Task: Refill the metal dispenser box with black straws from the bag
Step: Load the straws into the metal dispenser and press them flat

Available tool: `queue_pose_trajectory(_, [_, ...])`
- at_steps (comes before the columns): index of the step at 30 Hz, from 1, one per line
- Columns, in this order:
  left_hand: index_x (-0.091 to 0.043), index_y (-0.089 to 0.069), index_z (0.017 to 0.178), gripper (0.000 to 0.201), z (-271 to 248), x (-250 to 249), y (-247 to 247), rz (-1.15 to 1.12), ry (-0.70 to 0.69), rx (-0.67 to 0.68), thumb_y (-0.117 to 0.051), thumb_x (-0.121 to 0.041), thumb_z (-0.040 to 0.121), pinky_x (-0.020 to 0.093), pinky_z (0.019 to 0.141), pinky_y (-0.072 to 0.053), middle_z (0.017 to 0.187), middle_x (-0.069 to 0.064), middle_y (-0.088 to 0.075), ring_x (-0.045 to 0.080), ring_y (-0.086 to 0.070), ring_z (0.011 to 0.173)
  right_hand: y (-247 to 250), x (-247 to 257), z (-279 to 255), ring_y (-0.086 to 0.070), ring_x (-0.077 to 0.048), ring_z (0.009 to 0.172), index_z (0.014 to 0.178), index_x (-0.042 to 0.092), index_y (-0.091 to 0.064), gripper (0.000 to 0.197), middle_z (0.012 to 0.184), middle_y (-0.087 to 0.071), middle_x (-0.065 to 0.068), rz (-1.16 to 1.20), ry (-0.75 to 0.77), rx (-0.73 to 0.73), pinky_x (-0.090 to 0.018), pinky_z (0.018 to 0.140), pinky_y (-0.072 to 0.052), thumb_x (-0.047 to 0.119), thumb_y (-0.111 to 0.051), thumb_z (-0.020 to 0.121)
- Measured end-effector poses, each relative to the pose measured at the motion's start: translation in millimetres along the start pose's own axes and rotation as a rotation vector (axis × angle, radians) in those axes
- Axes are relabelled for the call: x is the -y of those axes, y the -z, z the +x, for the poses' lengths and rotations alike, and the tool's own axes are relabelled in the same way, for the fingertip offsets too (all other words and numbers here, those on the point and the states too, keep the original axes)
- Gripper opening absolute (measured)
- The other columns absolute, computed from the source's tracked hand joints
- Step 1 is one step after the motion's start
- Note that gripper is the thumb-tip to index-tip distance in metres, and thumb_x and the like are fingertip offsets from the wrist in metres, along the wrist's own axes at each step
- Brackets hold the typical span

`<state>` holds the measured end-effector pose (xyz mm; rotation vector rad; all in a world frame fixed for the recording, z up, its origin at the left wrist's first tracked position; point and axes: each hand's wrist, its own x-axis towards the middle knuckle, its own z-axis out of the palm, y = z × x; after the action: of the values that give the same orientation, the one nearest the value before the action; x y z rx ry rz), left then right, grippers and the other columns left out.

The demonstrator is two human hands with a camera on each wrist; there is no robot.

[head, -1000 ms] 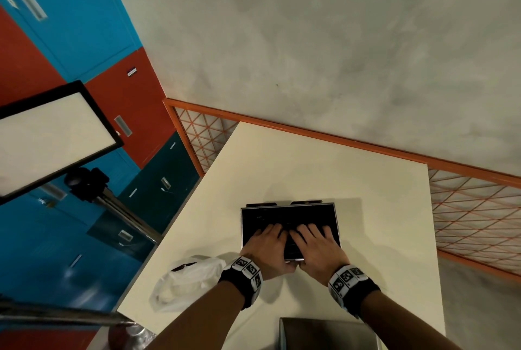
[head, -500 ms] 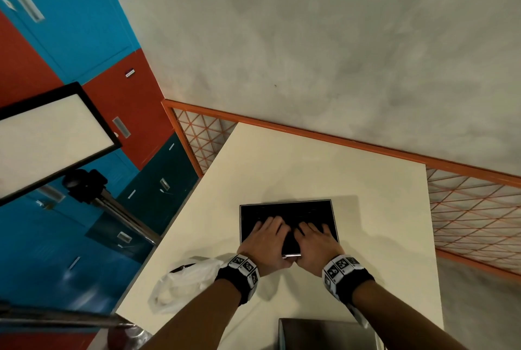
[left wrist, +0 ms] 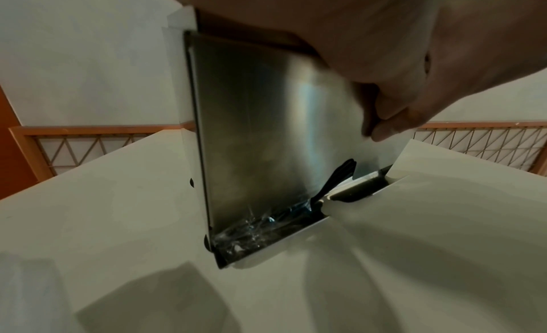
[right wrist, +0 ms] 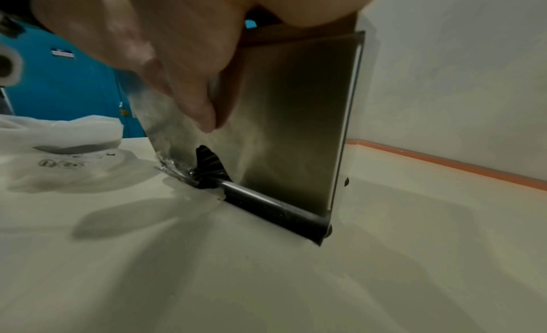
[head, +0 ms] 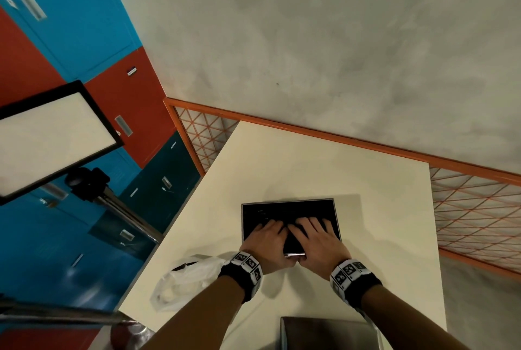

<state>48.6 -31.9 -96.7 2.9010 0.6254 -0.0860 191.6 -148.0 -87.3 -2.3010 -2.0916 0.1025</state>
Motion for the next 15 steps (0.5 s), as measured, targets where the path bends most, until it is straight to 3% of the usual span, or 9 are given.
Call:
queue_pose_trajectory(6, [-0.016,-0.057,0.128,0.081,-1.1,-0.4,-2.7,-0.013,-0.008,-0.009,-0.042,-0.071,0.071,0.039,0.103,-0.043,0.122,0.000,-0.057,0.022,-0.048,0.119,-3.7,-0.2,-2.2,-0.054,-0.024,0.103,0.131,0.020,-0.051,0.073,0.115,-0.057,0.000,-0.003,0.004,0.050,-0.048,0.084,-0.047,0.045,-0.061,0.064])
queue_pose_trajectory(9, [-0.017,-0.057,0.127,0.075,-2.0,-1.0,-3.5,-0.025,-0.016,-0.016,-0.047,-0.068,0.074,0.038,0.101,-0.044,0.121,0.000,-0.058,0.021,-0.049,0.117,-5.7,-0.3,0.5,-0.054,-0.023,0.103,0.123,0.020,-0.057,0.064,0.114,-0.059,0.001,-0.002,-0.051,0.110,-0.047,0.082,-0.047,0.045,-0.061,0.064])
queue_pose_trajectory(11, [-0.018,-0.056,0.127,0.071,-3.1,-0.3,-3.7,-0.034,-0.031,-0.035,-0.051,-0.067,0.075,0.038,0.100,-0.045,0.123,-0.002,-0.058,0.020,-0.050,0.116,-6.3,0.3,2.2,-0.053,-0.023,0.107,0.117,0.021,-0.060,0.055,0.118,-0.058,0.000,-0.015,-0.063,0.133,-0.049,0.085,-0.045,0.045,-0.061,0.067])
queue_pose_trajectory(15, [-0.021,-0.055,0.119,0.061,-5.4,0.2,-2.7,-0.030,-0.064,-0.093,-0.054,-0.064,0.076,0.036,0.093,-0.044,0.117,-0.004,-0.053,0.018,-0.048,0.110,-5.3,0.8,3.3,-0.047,-0.024,0.122,0.122,0.018,-0.057,0.051,0.131,-0.050,-0.002,-0.018,-0.069,0.155,-0.051,0.097,-0.037,0.043,-0.055,0.078])
